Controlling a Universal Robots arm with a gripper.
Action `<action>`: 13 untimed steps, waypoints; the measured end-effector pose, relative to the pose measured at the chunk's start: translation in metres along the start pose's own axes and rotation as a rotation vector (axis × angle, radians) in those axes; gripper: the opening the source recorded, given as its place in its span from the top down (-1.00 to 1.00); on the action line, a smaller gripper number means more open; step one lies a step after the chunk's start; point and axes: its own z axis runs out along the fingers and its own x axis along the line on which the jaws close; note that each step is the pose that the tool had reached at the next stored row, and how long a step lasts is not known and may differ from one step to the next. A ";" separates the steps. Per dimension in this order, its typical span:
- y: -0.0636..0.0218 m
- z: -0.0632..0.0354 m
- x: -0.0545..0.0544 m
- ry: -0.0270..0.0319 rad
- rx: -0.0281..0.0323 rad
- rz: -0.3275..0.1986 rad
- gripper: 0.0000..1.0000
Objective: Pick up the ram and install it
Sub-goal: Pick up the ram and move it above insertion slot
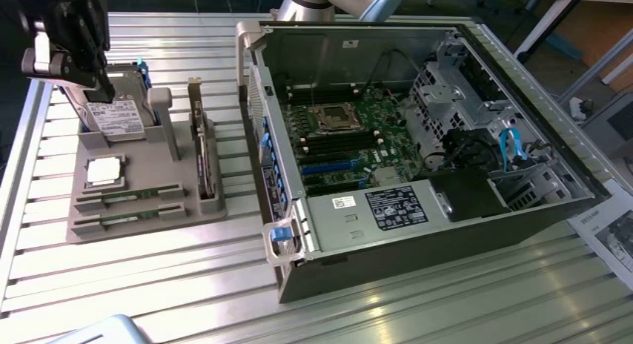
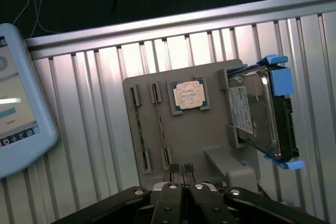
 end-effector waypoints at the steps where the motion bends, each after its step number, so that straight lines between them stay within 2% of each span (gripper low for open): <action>1: 0.0000 0.0000 0.000 0.0001 -0.0001 -0.006 0.80; 7: 0.0000 0.0001 0.000 0.0006 -0.0007 -0.045 0.80; 13: 0.0000 0.0003 0.000 0.0006 -0.0007 -0.045 0.80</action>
